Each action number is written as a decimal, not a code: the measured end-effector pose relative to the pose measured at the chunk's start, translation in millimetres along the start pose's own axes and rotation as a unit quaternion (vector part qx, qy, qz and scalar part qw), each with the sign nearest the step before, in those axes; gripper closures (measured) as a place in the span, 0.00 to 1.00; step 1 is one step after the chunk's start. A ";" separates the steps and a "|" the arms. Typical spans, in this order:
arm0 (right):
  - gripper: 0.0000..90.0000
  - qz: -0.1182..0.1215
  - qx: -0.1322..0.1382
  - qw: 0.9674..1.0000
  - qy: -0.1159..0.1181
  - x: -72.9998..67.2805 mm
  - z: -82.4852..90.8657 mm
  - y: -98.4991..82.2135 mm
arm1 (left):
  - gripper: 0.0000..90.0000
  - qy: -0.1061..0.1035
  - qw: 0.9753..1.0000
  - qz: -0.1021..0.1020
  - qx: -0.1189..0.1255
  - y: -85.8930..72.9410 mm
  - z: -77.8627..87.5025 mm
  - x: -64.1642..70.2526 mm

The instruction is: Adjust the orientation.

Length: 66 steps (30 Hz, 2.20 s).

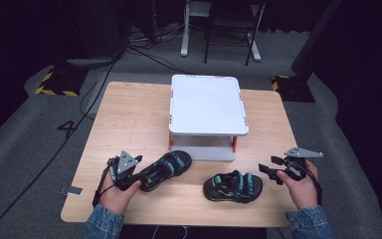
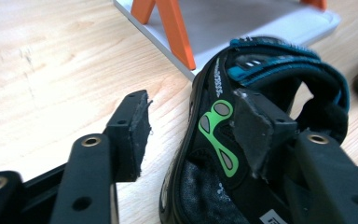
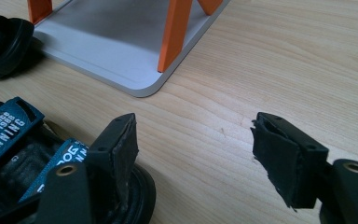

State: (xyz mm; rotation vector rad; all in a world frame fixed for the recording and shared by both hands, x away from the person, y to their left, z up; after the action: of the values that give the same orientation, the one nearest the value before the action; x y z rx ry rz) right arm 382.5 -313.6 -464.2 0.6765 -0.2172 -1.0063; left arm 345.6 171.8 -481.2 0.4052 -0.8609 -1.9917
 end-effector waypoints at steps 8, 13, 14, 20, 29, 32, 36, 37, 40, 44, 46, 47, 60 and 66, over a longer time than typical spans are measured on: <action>0.35 0.000 0.002 1.000 0.000 -0.1 0.4 0.1 | 0.37 -0.014 0.999 0.018 0.027 6.8 10.8 -5.7; 0.35 0.000 -0.001 1.000 0.000 0.7 -0.1 -0.2 | 0.29 -0.064 0.997 -0.006 0.051 17.4 29.6 -1.3; 0.35 0.000 -0.001 1.000 0.000 0.7 -0.1 -0.2 | 0.29 -0.076 0.996 -0.017 0.049 18.5 31.5 0.7; 0.35 0.000 0.002 1.000 0.000 0.9 0.7 0.4 | 0.20 -0.120 0.989 -0.080 -0.014 14.1 26.8 15.7; 0.35 0.003 0.002 1.000 0.000 0.8 -0.1 1.7 | 0.21 -0.079 0.985 -0.124 -0.091 -2.2 -1.5 20.8; 0.35 0.002 0.000 1.000 0.001 0.0 -1.0 1.9 | 0.35 -0.074 0.985 -0.125 -0.092 -3.4 -1.5 17.9; 0.35 0.003 0.000 1.000 0.000 -0.3 -1.8 1.8 | 0.61 -0.077 0.986 -0.124 -0.085 -1.5 3.8 14.1; 0.35 0.003 -0.001 1.000 0.000 -0.4 -2.0 1.8 | 0.65 -0.079 0.986 -0.116 -0.090 -1.3 4.7 13.7; 0.35 0.004 -0.003 1.000 0.001 -1.0 -2.7 1.5 | 0.75 -0.085 0.986 -0.104 -0.097 -0.2 6.5 15.3; 0.35 0.004 -0.004 1.000 0.001 -1.2 -2.7 1.2 | 0.80 -0.094 0.986 -0.103 -0.096 4.7 11.5 19.2; 0.35 0.004 -0.002 1.000 0.000 -1.1 -1.9 0.7 | 0.80 -0.105 0.985 -0.103 -0.087 7.1 13.3 22.4; 0.35 0.004 -0.002 1.000 0.000 -1.1 -1.9 0.7 | 0.80 -0.109 0.986 -0.102 -0.078 8.6 14.1 23.7; 0.35 -0.006 0.003 1.000 -0.007 -1.7 7.2 -8.7 | 0.79 -0.068 0.997 -0.017 0.015 46.0 -8.8 24.0; 0.35 -0.018 0.007 1.000 -0.015 3.2 15.1 -18.8 | 0.79 -0.063 0.998 -0.018 0.005 52.7 -29.5 28.5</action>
State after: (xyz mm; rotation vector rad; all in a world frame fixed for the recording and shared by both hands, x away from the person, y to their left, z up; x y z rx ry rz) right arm 363.9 -329.3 -464.4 0.6799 -0.2395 -1.0512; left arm 379.4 117.2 -463.3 0.3046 -0.9481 -2.0635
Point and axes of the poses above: each handheld gripper's, and its own axes: z roughly backward along the jaws, y roughly out of its top, x roughly to its right, the point moved 3 cm from there along -z, roughly forward along the jaws, and after that the axes turned 12 degrees about -x, right-handed, at the moved point
